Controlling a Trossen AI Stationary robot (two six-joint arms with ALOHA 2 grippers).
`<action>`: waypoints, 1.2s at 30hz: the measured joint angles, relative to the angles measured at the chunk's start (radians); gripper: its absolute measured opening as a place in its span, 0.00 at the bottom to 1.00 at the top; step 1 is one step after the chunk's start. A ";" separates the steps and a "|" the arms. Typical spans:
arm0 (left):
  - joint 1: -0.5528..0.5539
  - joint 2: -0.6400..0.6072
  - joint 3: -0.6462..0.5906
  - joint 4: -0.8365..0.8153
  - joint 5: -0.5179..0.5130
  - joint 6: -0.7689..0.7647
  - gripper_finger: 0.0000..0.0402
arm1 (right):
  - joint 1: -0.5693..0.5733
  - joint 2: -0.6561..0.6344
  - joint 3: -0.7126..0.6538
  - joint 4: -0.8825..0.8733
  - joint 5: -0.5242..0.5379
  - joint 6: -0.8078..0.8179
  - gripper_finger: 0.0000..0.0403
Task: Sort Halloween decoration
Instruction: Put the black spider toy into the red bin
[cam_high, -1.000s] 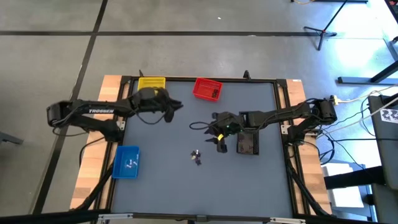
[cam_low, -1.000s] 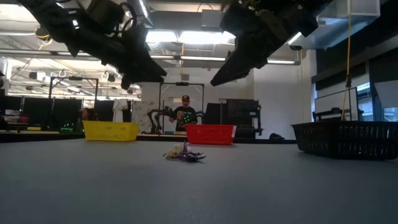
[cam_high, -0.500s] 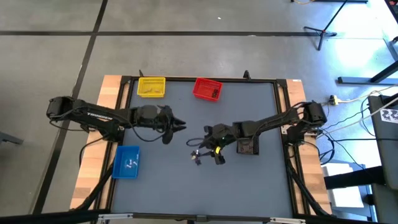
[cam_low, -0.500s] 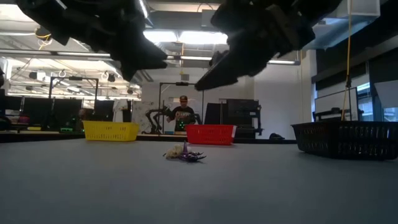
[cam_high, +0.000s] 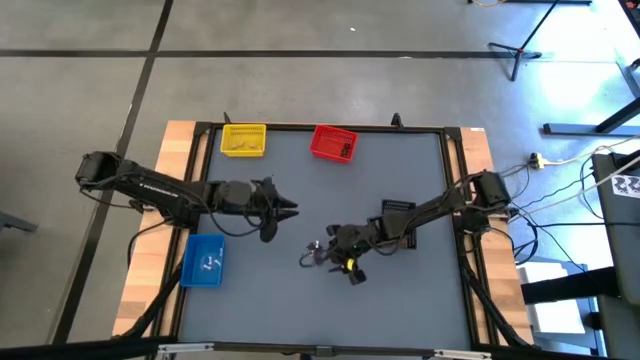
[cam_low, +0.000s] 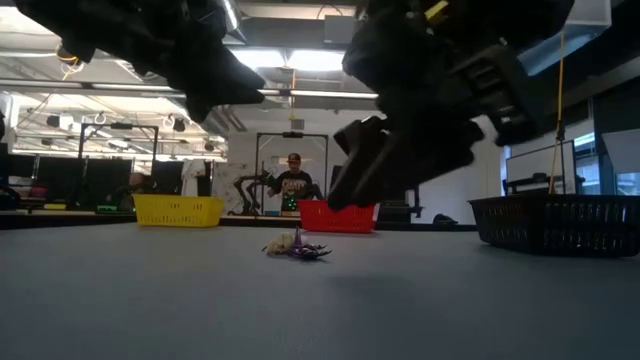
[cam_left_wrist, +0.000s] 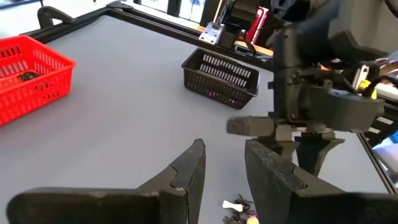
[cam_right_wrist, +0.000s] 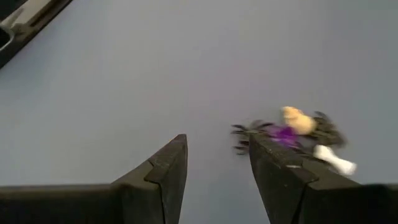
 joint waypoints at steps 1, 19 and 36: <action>-0.003 0.000 0.000 0.000 -0.001 0.000 0.26 | 0.010 0.004 0.000 0.001 0.000 -0.009 0.43; -0.029 0.000 0.001 0.003 -0.048 0.000 0.26 | 0.072 0.037 0.001 0.122 0.211 -0.071 0.43; -0.029 0.000 0.001 0.004 -0.049 0.000 0.26 | 0.072 0.051 0.001 0.146 0.211 -0.072 0.43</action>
